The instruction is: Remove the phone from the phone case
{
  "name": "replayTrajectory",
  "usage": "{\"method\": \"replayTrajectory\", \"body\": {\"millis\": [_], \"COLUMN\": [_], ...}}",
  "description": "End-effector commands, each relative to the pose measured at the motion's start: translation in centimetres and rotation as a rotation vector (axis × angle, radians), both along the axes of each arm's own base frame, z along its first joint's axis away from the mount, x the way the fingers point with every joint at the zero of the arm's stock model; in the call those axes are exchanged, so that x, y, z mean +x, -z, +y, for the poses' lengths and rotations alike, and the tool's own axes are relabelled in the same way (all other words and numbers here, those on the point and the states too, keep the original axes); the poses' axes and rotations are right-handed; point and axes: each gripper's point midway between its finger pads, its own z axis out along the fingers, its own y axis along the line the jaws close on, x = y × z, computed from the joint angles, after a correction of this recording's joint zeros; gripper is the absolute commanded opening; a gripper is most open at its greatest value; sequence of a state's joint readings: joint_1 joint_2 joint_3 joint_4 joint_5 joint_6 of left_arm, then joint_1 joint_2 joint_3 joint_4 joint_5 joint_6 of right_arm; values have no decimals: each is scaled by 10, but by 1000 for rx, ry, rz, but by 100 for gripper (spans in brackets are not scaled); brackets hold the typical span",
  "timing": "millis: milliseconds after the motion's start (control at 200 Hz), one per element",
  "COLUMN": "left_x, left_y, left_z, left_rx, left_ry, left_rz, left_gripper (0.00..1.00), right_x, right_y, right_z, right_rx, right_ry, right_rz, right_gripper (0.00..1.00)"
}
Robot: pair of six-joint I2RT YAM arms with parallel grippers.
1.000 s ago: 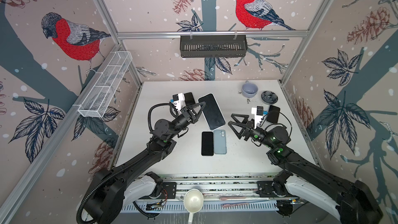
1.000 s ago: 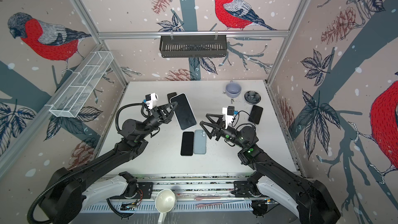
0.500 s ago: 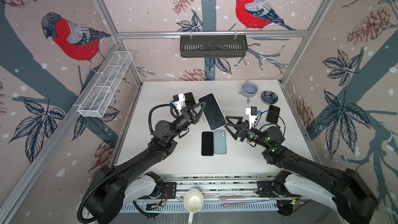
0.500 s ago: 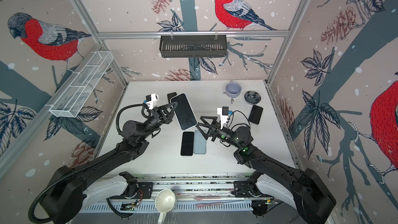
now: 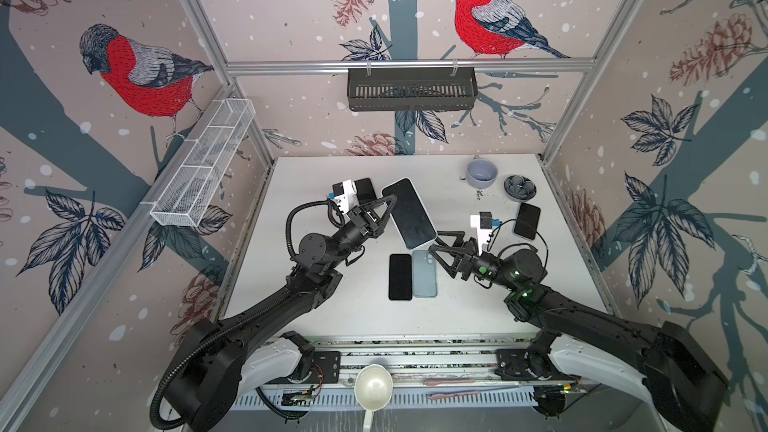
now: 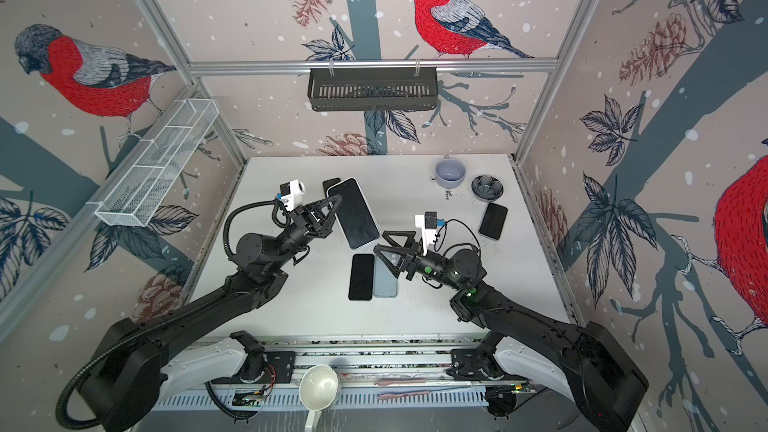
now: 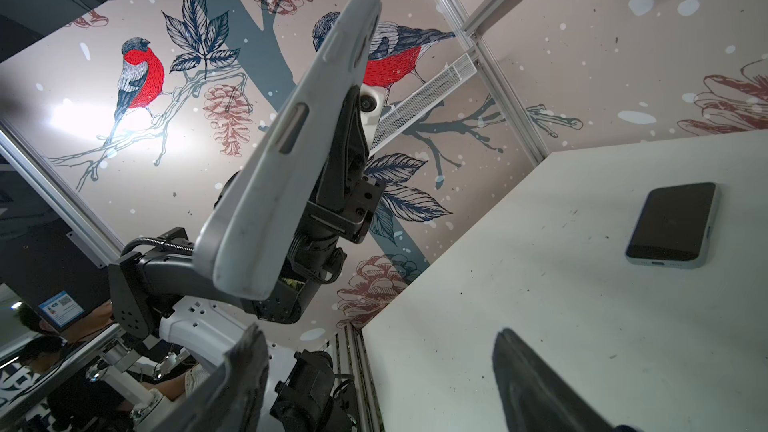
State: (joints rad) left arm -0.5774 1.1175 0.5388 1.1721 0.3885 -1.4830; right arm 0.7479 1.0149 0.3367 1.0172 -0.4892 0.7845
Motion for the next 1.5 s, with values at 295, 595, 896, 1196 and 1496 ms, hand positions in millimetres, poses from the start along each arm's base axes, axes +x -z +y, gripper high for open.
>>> {"method": "replayTrajectory", "body": {"millis": [295, 595, 896, 1196, 1496], "left_x": [-8, -9, -12, -15, -21], "left_y": [-21, -21, -22, -22, -27], "left_z": [6, 5, 4, 0, -8], "left_rx": [-49, -52, -56, -53, -59], "left_ry": [-14, -6, 3, 21, 41], "left_rz": [-91, -99, -106, -120, -141], "left_gripper": [0, 0, 0, 0, 0], "right_x": [-20, -11, 1, 12, 28], "right_y": [-30, -28, -18, -17, -6], "right_z": [6, 14, 13, 12, 18], "right_rx": [73, 46, 41, 33, 4], "right_ry": [-63, -54, -33, -20, -11], "right_rz": [-85, -73, -42, -21, 37], "right_gripper": [86, 86, 85, 85, 83]}}
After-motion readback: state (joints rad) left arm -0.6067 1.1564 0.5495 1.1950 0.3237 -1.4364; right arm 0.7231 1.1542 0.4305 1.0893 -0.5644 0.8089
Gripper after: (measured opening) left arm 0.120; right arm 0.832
